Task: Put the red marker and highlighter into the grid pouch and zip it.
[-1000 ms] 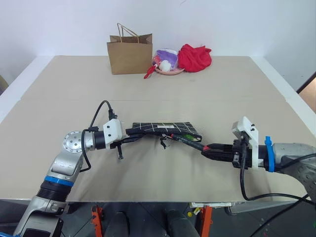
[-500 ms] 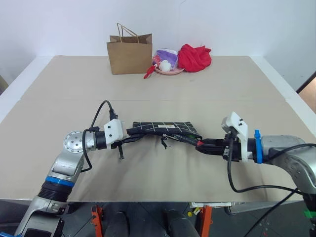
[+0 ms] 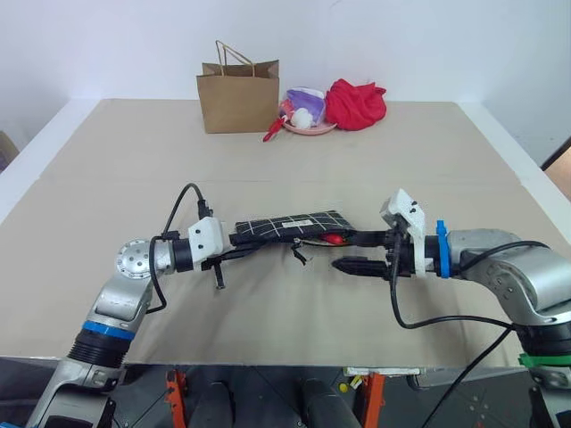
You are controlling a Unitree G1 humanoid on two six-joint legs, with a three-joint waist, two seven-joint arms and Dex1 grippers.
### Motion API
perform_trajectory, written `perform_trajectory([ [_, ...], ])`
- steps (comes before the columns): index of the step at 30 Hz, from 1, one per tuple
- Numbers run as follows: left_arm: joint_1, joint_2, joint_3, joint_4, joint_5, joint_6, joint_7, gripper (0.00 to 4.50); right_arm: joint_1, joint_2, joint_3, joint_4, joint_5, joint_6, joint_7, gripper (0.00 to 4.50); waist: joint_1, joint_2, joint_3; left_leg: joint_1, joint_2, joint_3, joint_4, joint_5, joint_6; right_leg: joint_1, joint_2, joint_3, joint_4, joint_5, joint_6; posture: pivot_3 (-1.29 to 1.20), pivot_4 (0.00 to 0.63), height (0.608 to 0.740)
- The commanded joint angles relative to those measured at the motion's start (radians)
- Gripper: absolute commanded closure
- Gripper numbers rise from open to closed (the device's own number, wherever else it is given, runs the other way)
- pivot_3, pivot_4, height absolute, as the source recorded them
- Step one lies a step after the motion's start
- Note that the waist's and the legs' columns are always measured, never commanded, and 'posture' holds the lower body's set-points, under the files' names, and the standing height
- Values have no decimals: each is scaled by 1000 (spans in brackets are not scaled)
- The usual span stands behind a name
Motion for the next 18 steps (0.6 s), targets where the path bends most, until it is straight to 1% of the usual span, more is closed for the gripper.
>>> perform_trajectory([
  [1,-2,12,18,-51,-14,-6,5,4500,81,-74,-91,-70,50,-49,112,27,3,0,0,0,0,0,0,0,0,0,0,0,0,0,0,0,150,740],
  [4,-3,15,21,-49,-17,-3,4,4500,140,-87,-147,-127,113,-66,167,27,3,0,0,0,0,0,0,0,0,0,0,0,0,0,0,0,150,740],
  [7,-12,16,22,-38,-17,-1,2,4500,162,-35,-145,-177,82,-169,151,27,-5,0,0,2,0,0,0,0,0,1,0,0,0,0,0,0,150,740],
  [10,-26,11,23,-33,-28,7,-4,4500,153,51,-94,-181,-7,-314,110,27,-8,0,0,2,0,0,1,0,0,1,1,0,0,2,0,0,150,740],
  [13,-33,9,20,-47,-55,39,-25,4500,122,142,-16,-138,-139,-478,69,27,-7,0,0,1,0,0,3,1,-1,1,0,0,0,3,1,0,150,740],
  [16,-36,5,19,-56,-68,55,-30,4500,107,184,42,-68,-243,-599,55,27,-6,0,0,1,0,0,3,1,-1,1,0,0,0,3,1,0,150,740],
  [18,-38,3,18,-61,-69,65,-28,4500,102,214,66,-25,-299,-713,59,27,-6,0,0,1,0,0,3,1,-1,1,0,0,0,3,1,0,150,740],
])
